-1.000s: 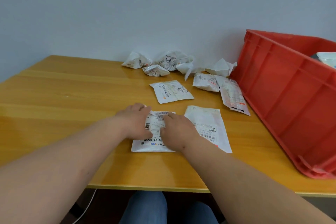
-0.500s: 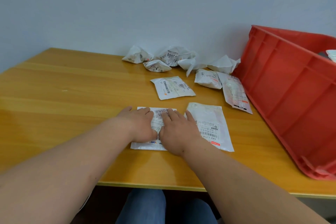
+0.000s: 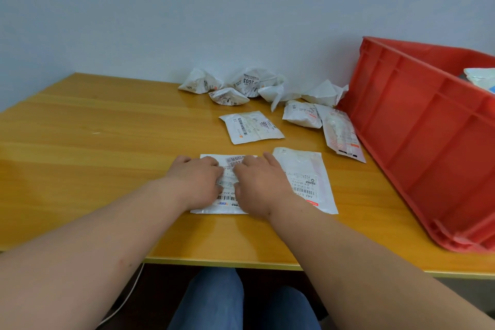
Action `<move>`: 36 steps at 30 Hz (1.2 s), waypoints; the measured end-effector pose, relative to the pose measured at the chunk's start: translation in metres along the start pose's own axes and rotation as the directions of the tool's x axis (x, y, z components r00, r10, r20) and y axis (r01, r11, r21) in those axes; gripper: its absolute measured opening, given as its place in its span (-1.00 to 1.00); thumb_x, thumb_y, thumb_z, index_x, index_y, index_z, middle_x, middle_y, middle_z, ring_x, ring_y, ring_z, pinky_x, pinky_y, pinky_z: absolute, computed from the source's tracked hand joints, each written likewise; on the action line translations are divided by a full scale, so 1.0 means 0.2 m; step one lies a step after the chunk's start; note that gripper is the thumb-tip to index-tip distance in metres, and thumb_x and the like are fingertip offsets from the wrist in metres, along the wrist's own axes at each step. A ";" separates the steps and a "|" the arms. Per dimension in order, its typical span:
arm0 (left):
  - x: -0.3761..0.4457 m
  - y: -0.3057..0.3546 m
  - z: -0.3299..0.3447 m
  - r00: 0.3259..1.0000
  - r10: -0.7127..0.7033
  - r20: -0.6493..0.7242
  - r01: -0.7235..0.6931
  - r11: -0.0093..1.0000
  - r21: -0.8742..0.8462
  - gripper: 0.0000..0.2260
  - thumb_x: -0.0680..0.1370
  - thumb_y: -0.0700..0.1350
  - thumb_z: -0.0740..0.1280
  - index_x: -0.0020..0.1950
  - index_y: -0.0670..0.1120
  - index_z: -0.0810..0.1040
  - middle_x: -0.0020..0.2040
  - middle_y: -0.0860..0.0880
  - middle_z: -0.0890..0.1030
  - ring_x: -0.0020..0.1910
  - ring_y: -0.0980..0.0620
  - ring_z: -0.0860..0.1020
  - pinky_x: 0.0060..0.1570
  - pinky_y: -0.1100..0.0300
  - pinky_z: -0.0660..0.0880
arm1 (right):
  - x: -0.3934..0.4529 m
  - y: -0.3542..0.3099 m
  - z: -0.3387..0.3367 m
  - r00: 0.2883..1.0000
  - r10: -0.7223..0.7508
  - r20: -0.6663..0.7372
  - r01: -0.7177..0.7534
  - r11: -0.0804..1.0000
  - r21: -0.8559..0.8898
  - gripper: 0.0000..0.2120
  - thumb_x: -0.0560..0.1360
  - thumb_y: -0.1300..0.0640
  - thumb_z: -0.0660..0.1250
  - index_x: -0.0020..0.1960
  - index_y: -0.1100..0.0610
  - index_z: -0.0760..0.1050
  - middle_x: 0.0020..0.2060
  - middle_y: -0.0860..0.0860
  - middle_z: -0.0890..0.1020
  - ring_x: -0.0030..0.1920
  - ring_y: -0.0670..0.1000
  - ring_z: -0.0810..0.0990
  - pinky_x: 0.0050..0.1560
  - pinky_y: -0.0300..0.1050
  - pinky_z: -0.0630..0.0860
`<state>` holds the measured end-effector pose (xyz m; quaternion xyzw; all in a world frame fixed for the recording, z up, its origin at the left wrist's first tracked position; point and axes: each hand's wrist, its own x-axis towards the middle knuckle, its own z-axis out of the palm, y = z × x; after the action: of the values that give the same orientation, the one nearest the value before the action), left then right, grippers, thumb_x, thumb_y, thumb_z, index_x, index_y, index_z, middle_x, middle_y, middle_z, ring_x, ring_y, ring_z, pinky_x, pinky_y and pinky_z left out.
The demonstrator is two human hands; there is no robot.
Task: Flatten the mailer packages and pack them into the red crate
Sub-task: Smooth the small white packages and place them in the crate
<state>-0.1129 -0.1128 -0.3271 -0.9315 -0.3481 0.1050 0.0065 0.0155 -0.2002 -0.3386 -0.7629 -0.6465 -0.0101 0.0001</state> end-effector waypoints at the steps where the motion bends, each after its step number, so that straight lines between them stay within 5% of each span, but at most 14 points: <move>1: -0.01 0.01 -0.01 1.000 0.004 0.023 -0.004 1.000 -0.001 -0.58 0.64 0.12 0.08 0.49 0.08 0.30 0.54 0.09 0.21 0.46 0.08 0.29 0.42 0.03 0.06 | -0.01 0.00 0.00 1.000 -0.002 0.022 0.002 1.000 0.005 -0.68 0.60 0.03 0.16 0.30 0.06 0.48 0.27 0.04 0.48 0.35 0.10 0.39 0.55 0.11 -0.08; 6: -0.05 0.01 -0.05 0.958 0.034 0.286 -0.042 0.999 0.023 -0.25 0.59 0.34 0.03 0.62 -0.04 -0.14 0.61 0.05 -0.18 0.58 0.09 -0.07 0.52 -0.07 -0.06 | -0.09 0.03 0.03 0.993 -0.008 0.116 -0.003 0.995 0.096 -0.51 0.64 -0.06 0.07 0.54 0.06 0.26 0.57 -0.01 0.20 0.54 0.05 0.15 0.55 0.12 -0.10; 10: -0.06 0.00 -0.04 0.946 0.039 0.321 -0.042 0.999 0.003 -0.17 0.57 0.37 0.06 0.60 -0.06 -0.24 0.59 0.03 -0.28 0.58 0.07 -0.17 0.52 -0.13 -0.09 | -0.11 0.02 0.05 0.984 -0.004 0.177 -0.012 0.996 0.086 -0.43 0.67 -0.11 -0.01 0.62 0.06 0.02 0.61 -0.03 0.01 0.59 0.01 -0.01 0.54 0.15 -0.18; 13: -0.07 0.01 -0.03 0.959 0.033 0.281 -0.033 0.999 -0.007 -0.20 0.56 0.37 0.07 0.61 -0.02 -0.18 0.60 0.04 -0.23 0.58 0.07 -0.14 0.52 -0.16 -0.13 | -0.11 0.01 0.03 0.983 0.000 0.184 -0.009 0.999 0.049 -0.45 0.67 -0.10 0.00 0.60 0.07 0.09 0.61 0.00 0.05 0.58 0.04 0.04 0.54 0.18 -0.17; 17: -0.08 0.02 -0.06 0.987 0.048 0.152 -0.050 0.999 0.011 -0.35 0.56 0.28 0.21 0.58 0.13 0.09 0.59 0.08 0.07 0.55 0.06 0.08 0.48 -0.10 -0.06 | -0.11 0.01 -0.03 0.990 -0.008 0.142 0.010 1.000 -0.010 -0.59 0.62 -0.12 0.11 0.32 0.05 0.49 0.38 0.04 0.44 0.42 0.09 0.35 0.53 0.17 -0.06; 22: -0.07 -0.01 -0.12 0.989 0.005 0.151 -0.026 0.990 0.140 -0.50 0.59 0.00 0.23 0.51 0.28 0.23 0.39 0.06 0.32 0.40 0.02 0.31 0.34 -0.02 0.13 | -0.12 -0.02 -0.08 0.992 -0.007 0.123 0.001 0.999 0.048 -0.61 0.59 -0.15 0.14 0.18 0.04 0.60 0.10 0.03 0.57 0.21 0.06 0.48 0.44 0.07 0.15; 25: -0.06 -0.04 -0.13 0.985 -0.035 0.172 0.003 0.984 0.180 -0.47 0.61 -0.15 0.14 0.50 0.32 0.21 0.34 0.03 0.34 0.32 0.00 0.40 0.34 0.00 0.18 | -0.09 -0.01 -0.09 0.998 0.028 0.052 -0.033 0.995 0.092 -0.62 0.61 -0.11 0.13 0.25 0.03 0.57 0.19 0.03 0.55 0.26 0.08 0.44 0.39 0.08 0.17; 28: -0.05 -0.04 -0.11 0.988 -0.039 0.150 0.014 0.986 0.169 -0.56 0.65 -0.08 0.05 0.50 0.28 0.24 0.31 0.02 0.36 0.27 -0.01 0.44 0.28 0.04 0.30 | -0.07 0.01 -0.06 0.993 0.051 0.106 -0.058 0.996 0.062 -0.61 0.62 -0.11 0.12 0.32 0.02 0.51 0.34 0.05 0.45 0.36 0.13 0.35 0.38 0.12 0.21; 32: -0.01 -0.05 -0.07 0.988 -0.071 0.134 0.055 0.991 0.123 -0.53 0.59 0.31 0.01 0.44 0.19 0.35 0.34 0.04 0.40 0.29 -0.02 0.44 0.23 0.01 0.36 | -0.04 -0.02 -0.05 0.992 0.054 0.111 -0.060 0.997 0.057 -0.62 0.62 -0.12 0.09 0.16 0.05 0.57 0.11 0.05 0.55 0.16 0.10 0.48 0.26 0.08 0.30; 36: 0.03 -0.08 -0.04 0.986 0.004 0.168 -0.003 1.000 -0.007 -0.49 0.62 0.20 0.11 0.56 0.15 0.17 0.56 0.06 0.17 0.50 0.00 0.25 0.35 0.01 0.34 | -0.02 -0.01 -0.06 0.999 0.037 0.024 -0.039 0.994 0.106 -0.66 0.61 -0.06 0.14 0.26 0.04 0.55 0.17 0.02 0.54 0.22 0.07 0.47 0.30 0.04 0.27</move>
<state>-0.1169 -0.0967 -0.3195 -0.9201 -0.3460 0.1819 -0.0260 0.0125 -0.2035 -0.3264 -0.7740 -0.6314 0.0329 0.0338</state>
